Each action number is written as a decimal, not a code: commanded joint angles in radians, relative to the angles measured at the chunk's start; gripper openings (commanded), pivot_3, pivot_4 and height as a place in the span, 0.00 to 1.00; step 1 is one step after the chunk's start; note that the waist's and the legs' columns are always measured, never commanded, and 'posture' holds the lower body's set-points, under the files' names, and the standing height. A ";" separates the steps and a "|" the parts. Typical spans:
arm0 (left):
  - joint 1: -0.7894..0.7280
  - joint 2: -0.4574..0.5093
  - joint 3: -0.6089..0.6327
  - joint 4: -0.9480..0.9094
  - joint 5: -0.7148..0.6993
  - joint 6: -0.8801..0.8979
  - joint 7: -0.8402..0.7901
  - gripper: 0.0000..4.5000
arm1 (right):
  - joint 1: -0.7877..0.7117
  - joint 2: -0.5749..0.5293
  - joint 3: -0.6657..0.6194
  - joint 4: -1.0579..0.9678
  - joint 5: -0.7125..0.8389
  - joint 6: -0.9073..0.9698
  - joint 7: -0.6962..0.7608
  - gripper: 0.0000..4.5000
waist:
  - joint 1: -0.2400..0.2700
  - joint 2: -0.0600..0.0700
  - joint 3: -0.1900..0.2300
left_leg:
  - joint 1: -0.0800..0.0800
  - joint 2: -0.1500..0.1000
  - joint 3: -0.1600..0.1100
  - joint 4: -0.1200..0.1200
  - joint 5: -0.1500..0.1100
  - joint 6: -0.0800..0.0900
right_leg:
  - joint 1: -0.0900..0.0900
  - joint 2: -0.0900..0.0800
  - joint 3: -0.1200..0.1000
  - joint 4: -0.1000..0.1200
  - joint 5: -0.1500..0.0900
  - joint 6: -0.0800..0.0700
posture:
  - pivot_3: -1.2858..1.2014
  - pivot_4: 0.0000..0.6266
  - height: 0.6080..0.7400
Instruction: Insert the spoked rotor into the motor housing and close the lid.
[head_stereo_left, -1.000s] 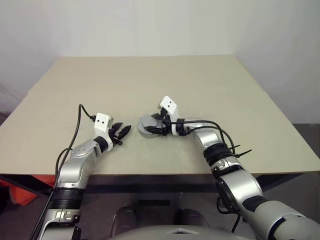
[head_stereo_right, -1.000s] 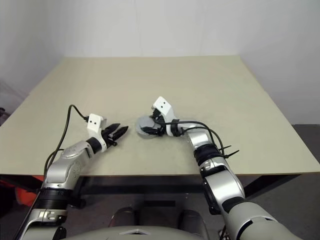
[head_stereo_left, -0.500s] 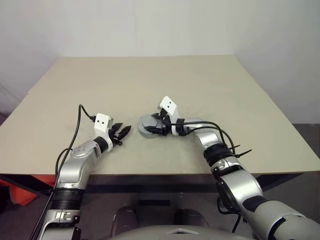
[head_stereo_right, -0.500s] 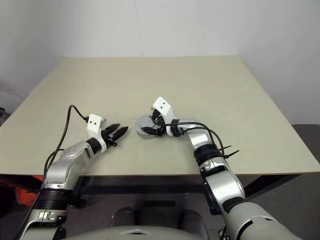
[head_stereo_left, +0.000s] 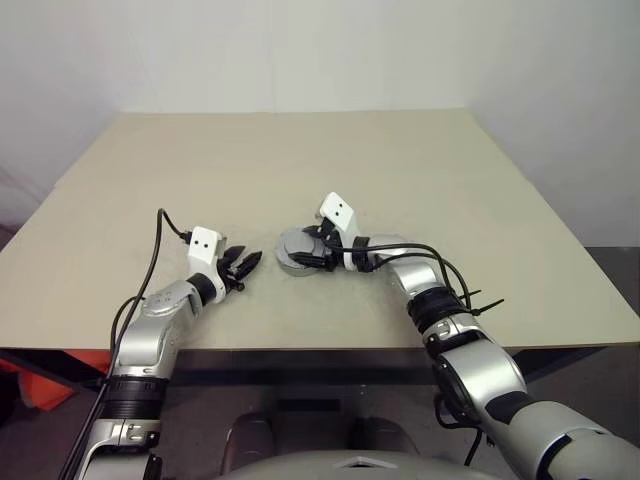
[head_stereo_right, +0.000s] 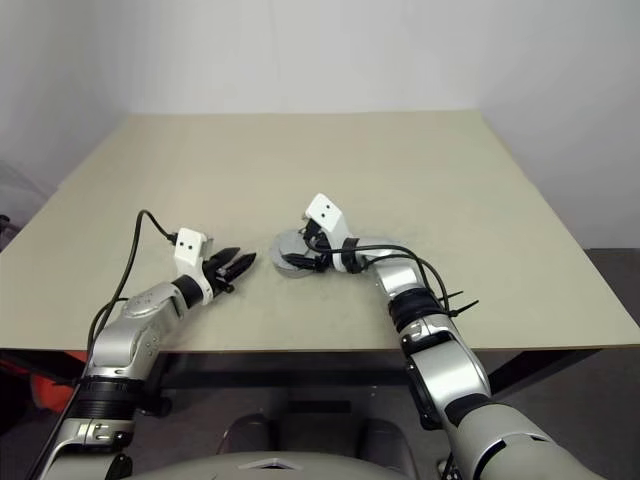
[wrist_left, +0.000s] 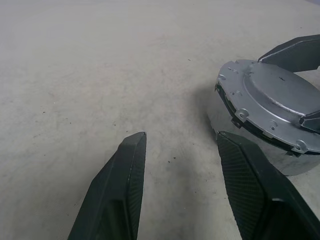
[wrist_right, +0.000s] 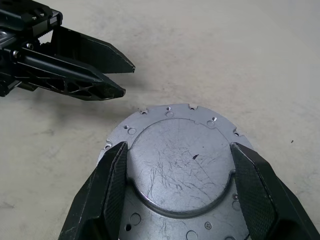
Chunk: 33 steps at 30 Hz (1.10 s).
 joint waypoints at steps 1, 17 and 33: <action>-0.015 0.009 0.006 -0.026 0.002 -0.018 -0.002 0.53 | -0.013 0.000 0.000 0.003 -0.003 -0.031 -0.004 0.69 | 0.000 0.000 0.000 | 0.000 0.000 0.000 0.000 0.000 0.000 | 0.000 0.000 0.000 0.000 0.000 0.000 | 0.52 0.00 1.00; -0.013 0.008 0.006 -0.029 0.002 -0.017 -0.001 0.53 | -0.029 -0.012 0.008 0.078 -0.032 -0.063 -0.024 0.69 | 0.000 0.000 0.000 | 0.003 0.000 0.000 0.001 0.000 0.000 | 0.003 0.000 0.000 0.001 0.000 0.000 | 0.52 0.00 1.00; -0.012 0.006 0.004 -0.027 0.003 -0.019 0.000 0.53 | -0.038 -0.002 -0.035 0.026 0.037 -0.008 0.020 0.69 | 0.001 0.000 0.000 | 0.002 0.000 0.000 0.001 0.000 0.000 | 0.002 0.000 0.000 0.000 0.000 0.000 | 0.52 0.00 1.00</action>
